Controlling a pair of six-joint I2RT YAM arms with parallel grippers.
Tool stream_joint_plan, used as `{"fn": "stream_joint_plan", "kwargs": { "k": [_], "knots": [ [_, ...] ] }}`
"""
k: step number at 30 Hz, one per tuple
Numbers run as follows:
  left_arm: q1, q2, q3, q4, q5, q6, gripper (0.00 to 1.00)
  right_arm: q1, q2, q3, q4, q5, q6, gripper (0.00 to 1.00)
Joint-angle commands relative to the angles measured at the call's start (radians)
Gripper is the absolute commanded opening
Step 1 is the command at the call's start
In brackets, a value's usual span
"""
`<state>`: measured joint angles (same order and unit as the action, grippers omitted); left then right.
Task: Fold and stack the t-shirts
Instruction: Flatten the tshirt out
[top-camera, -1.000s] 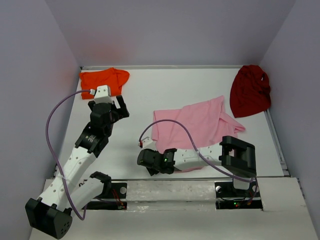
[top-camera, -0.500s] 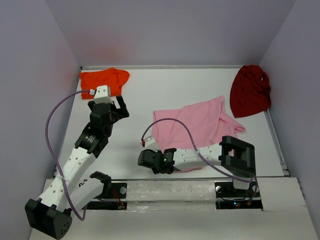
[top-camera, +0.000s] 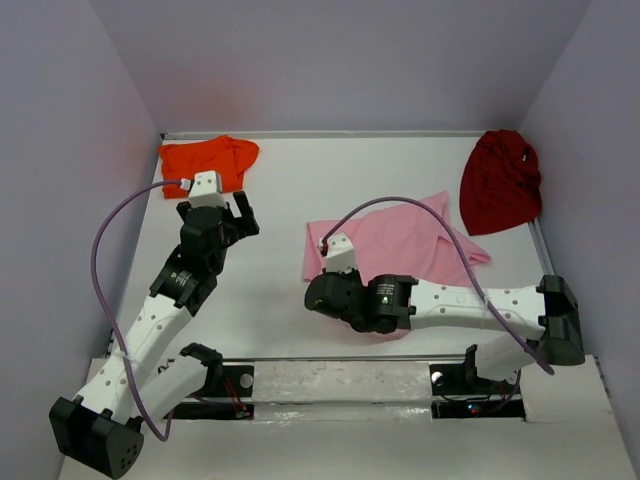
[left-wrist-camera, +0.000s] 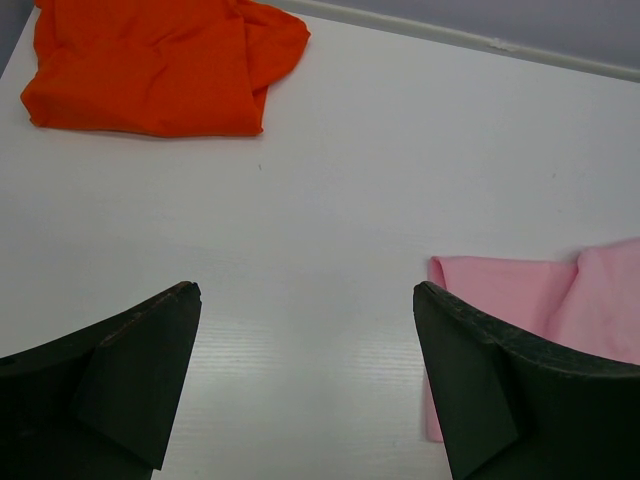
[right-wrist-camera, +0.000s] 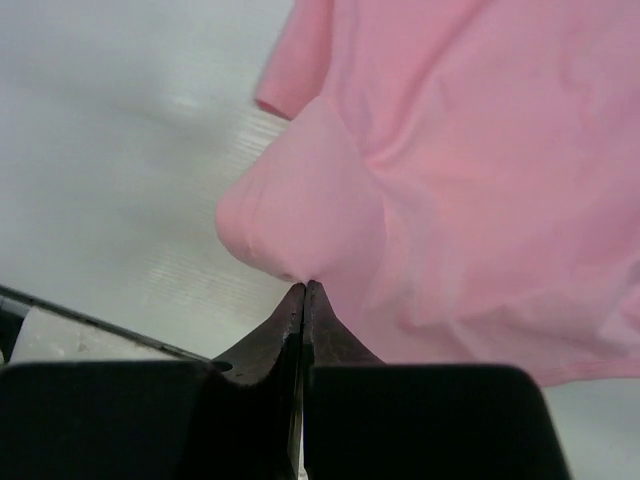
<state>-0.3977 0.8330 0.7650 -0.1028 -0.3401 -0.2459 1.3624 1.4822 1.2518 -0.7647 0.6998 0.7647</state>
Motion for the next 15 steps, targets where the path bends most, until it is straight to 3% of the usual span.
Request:
{"fn": "stream_joint_plan", "kwargs": {
  "k": [1, 11, 15],
  "knots": [
    [-0.004, -0.02, -0.001, 0.023, -0.007, -0.003, 0.96, -0.052, -0.004, -0.051, -0.094, 0.096, 0.08, 0.0],
    [-0.006, -0.015, 0.0, 0.023, -0.008, -0.001, 0.97, -0.115, 0.101, -0.098, -0.173, 0.112, 0.162, 0.0],
    [-0.007, -0.015, 0.0, 0.023, -0.01, -0.003, 0.97, -0.126, 0.162, -0.069, -0.199, 0.113, 0.166, 0.29]
  ]
}}
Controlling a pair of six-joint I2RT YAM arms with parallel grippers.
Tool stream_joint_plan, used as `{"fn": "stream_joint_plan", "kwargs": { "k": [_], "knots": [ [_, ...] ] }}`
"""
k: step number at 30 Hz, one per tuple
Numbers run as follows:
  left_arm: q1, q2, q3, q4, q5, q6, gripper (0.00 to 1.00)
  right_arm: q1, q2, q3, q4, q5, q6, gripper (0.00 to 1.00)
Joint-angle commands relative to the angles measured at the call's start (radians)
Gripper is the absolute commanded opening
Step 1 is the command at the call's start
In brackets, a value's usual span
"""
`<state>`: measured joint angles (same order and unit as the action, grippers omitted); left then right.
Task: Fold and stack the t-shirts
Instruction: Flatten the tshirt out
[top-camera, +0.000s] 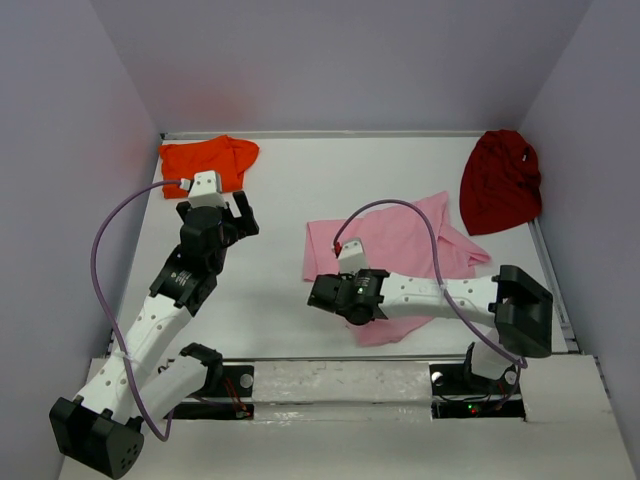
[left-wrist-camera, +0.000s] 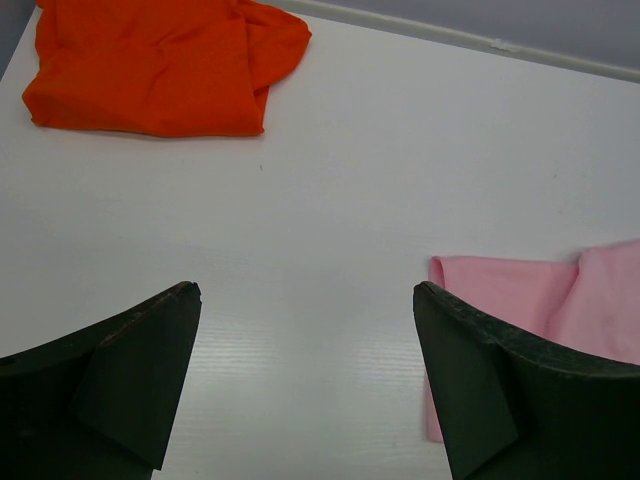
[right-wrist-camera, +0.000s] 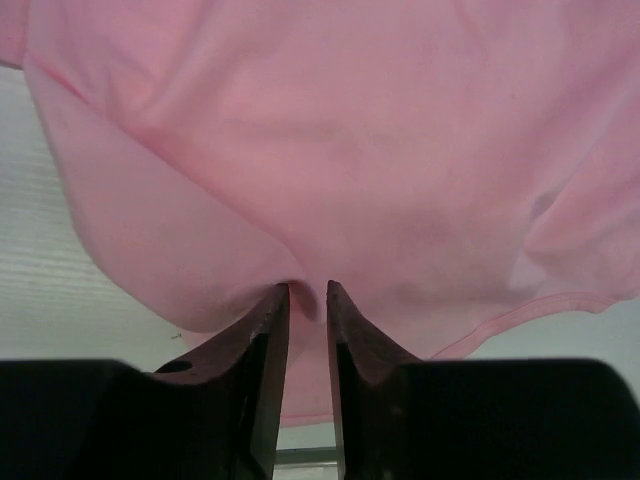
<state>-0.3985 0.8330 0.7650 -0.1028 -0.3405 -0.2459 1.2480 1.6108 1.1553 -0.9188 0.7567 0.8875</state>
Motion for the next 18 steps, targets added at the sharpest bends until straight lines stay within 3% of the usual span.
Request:
{"fn": "stream_joint_plan", "kwargs": {
  "k": [1, 6, 18],
  "knots": [
    [-0.007, -0.015, -0.001, 0.023, -0.009, -0.003, 0.97, -0.012, 0.05, 0.033, -0.054, 0.056, 0.044, 0.44],
    [-0.007, -0.015, 0.0, 0.023, -0.009, -0.003, 0.97, -0.012, 0.058, 0.053, -0.06, 0.041, 0.036, 0.56],
    [-0.007, -0.015, -0.001, 0.022, -0.009, -0.003, 0.96, 0.031, 0.02, 0.038, 0.012, -0.062, -0.001, 0.56]
  ]
}}
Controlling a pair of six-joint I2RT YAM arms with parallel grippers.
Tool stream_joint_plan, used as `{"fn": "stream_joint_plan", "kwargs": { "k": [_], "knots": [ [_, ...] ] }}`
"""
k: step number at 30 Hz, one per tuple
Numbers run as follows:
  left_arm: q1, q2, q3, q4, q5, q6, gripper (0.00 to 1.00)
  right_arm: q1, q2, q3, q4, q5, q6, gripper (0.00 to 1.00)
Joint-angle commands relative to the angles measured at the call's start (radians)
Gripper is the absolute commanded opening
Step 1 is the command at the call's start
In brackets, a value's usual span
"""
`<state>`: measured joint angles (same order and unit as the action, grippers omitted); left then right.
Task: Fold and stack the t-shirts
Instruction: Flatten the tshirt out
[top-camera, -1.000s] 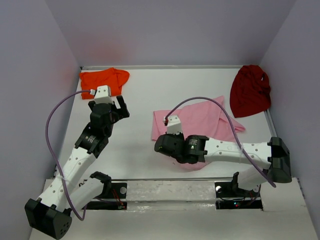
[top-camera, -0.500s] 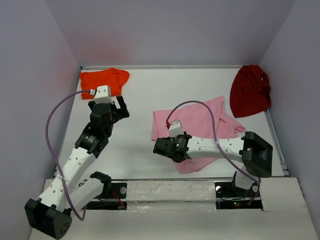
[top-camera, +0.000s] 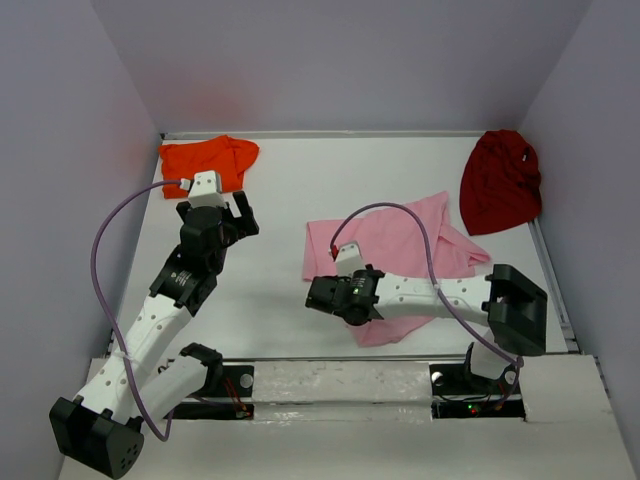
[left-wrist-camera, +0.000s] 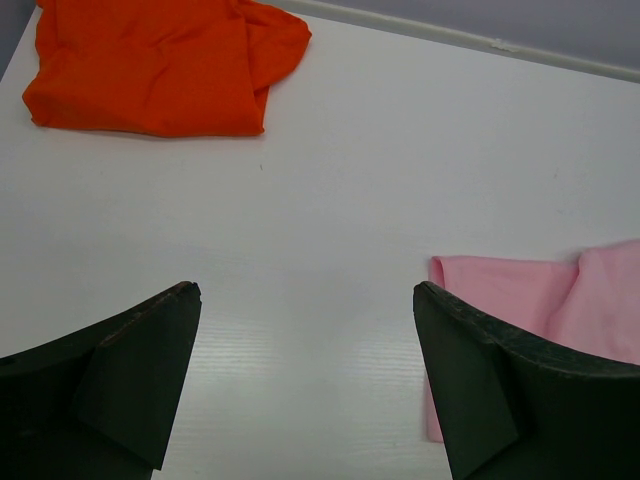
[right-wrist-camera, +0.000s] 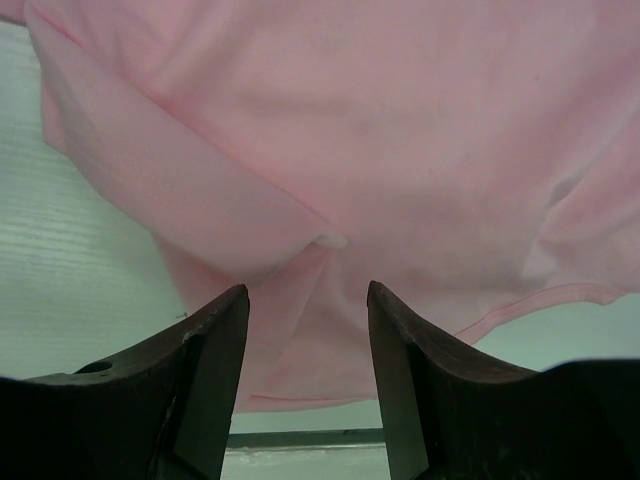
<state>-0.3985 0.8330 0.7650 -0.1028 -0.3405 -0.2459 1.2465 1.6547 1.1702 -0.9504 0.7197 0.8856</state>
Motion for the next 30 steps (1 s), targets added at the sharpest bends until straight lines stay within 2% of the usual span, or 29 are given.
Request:
{"fn": "stream_joint_plan", "kwargs": {
  "k": [1, 8, 30],
  "knots": [
    [-0.007, -0.015, 0.0, 0.023, -0.011, -0.001, 0.97, 0.045, -0.019, 0.026, 0.047, -0.025, 0.004, 0.56],
    [-0.007, -0.014, 0.0, 0.022, -0.011, -0.001, 0.97, 0.1, 0.045, 0.028, 0.098, -0.077, 0.013, 0.56],
    [-0.014, -0.023, -0.001, 0.022, -0.012, -0.003, 0.97, 0.09, 0.203, -0.006, 0.064, 0.046, 0.102, 0.56]
  ]
}}
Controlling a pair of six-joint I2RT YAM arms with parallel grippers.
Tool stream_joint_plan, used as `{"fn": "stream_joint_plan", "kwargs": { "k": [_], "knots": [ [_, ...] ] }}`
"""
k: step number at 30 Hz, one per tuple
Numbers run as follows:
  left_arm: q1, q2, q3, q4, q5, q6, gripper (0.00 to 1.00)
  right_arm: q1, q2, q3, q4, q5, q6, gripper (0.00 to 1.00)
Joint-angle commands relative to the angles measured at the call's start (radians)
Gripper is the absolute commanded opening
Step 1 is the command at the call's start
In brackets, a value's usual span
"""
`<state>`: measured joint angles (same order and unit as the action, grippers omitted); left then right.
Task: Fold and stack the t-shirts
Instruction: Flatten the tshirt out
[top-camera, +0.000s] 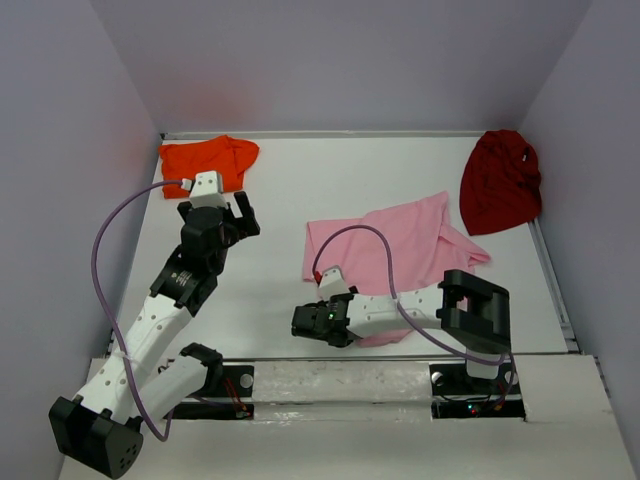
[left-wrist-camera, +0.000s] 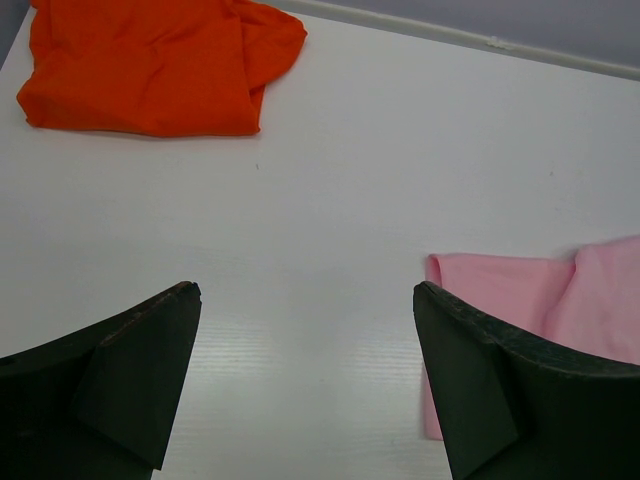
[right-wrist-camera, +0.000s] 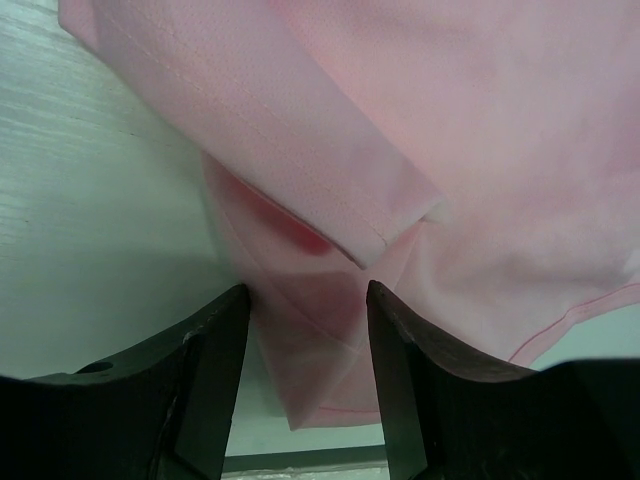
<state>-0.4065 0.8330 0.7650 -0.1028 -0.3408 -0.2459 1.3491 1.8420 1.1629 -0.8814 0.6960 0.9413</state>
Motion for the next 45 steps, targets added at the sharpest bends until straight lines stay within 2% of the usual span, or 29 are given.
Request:
{"fn": "stream_joint_plan", "kwargs": {
  "k": [1, 6, 16, 22, 36, 45],
  "knots": [
    [-0.008, -0.023, -0.001, 0.022, -0.012, -0.003, 0.97, -0.022, 0.019, 0.001, -0.007, 0.072, 0.05, 0.56],
    [-0.009, -0.021, -0.001, 0.022, -0.014, -0.003, 0.97, -0.022, 0.011, 0.046, -0.082, 0.122, 0.088, 0.56],
    [-0.009, -0.018, 0.0, 0.022, -0.014, -0.001, 0.97, -0.022, -0.039, 0.132, -0.091, 0.099, 0.021, 0.54],
    [-0.009, -0.018, 0.0, 0.021, -0.014, 0.0, 0.97, -0.022, -0.009, 0.136, -0.087, 0.115, 0.022, 0.54],
    [-0.014, -0.026, -0.003, 0.023, -0.01, -0.001, 0.97, -0.022, 0.169, 0.173, -0.258, 0.203, 0.212, 0.55],
    [-0.02, -0.026, -0.004, 0.028, -0.009, 0.0, 0.97, -0.022, 0.212, 0.188, -0.392, 0.26, 0.338, 0.55]
  ]
}}
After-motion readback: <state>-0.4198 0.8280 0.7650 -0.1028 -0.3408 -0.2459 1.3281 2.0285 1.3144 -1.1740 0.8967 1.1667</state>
